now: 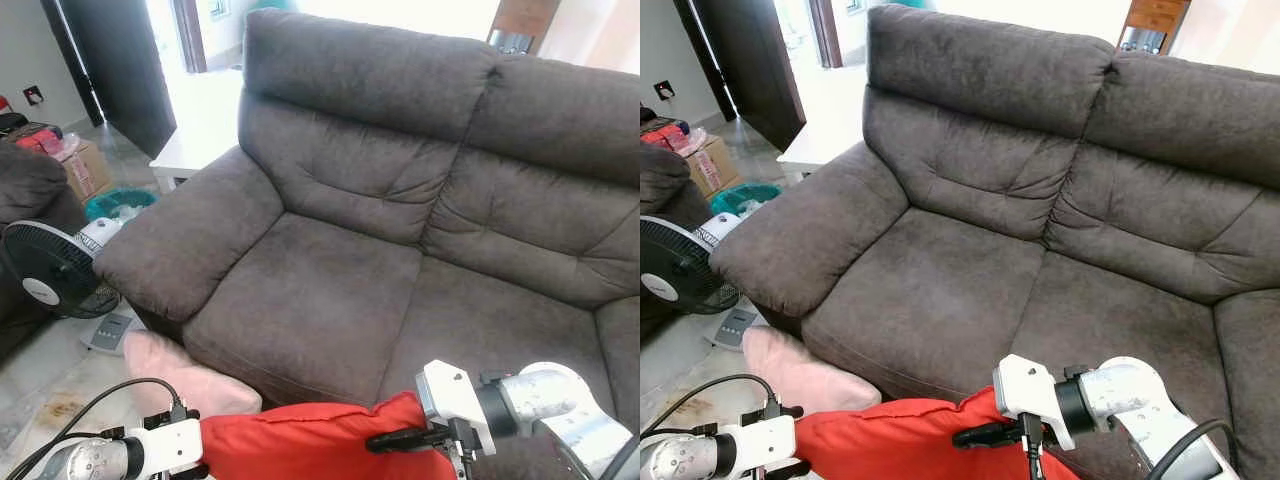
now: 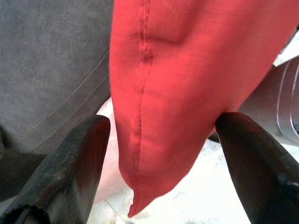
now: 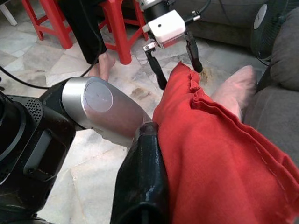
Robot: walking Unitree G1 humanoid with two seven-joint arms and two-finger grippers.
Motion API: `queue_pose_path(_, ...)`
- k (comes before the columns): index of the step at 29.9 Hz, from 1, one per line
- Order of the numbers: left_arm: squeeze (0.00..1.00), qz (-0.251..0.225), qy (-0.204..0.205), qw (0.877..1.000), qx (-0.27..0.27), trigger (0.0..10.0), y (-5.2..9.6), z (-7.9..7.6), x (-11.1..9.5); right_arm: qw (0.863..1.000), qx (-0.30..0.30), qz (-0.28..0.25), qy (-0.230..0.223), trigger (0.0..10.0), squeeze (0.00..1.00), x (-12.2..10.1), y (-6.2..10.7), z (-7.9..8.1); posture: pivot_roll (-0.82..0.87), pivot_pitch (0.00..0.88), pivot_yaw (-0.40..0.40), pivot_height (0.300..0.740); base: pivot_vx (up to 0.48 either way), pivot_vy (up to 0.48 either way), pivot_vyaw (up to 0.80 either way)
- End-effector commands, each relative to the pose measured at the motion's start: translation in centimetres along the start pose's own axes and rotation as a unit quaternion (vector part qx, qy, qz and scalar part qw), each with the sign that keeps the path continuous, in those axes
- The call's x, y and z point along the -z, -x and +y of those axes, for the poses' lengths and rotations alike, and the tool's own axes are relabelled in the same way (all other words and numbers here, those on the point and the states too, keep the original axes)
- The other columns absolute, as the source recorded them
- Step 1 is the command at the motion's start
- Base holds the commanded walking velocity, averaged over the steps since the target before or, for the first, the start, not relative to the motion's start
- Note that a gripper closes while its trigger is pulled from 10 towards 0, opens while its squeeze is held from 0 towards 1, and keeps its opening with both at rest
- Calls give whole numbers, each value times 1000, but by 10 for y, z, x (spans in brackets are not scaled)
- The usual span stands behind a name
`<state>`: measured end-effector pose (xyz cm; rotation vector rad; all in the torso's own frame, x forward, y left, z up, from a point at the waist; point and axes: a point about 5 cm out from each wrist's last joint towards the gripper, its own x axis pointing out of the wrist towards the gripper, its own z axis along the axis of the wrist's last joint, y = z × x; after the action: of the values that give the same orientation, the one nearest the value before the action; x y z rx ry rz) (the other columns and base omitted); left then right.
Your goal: Move the pillow to the sofa from floor
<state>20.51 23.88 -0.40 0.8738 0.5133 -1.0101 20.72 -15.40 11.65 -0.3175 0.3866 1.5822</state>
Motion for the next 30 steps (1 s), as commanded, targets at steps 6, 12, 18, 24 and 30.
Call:
queue_pose_path(6, 0, -6, 5, 1000, -6, 10000, -11, -3, -3, 998, -4, -37, 57, 10000, 0, -28, 5, 0, 115, 0, -70, 740, 0, 0, 0)
queue_pose_path(12, 0, 1, 5, 1000, -10, 10000, -15, -2, -1, 998, -3, -35, 57, 10000, 0, -29, 8, 1, 109, 0, -73, 740, 0, 0, 0)
queue_pose_path(18, 0, 7, 12, 1000, -18, 0, -15, 1, 2, 998, -2, -35, 55, 10000, 0, -29, 9, 1, 104, 4, -76, 740, 0, 0, 0)
queue_pose_path(24, 0, 3, 15, 1000, -20, 0, -17, 0, 1, 998, 2, -34, 52, 10000, 0, -29, 10, 0, 102, 6, -78, 740, 0, 0, 0)
queue_pose_path(30, 0, 1, 18, 1000, -17, 0, -20, -3, 1, 998, 1, -33, 50, 10000, 0, -29, 10, 1, 98, 7, -80, 740, 0, 0, 0)
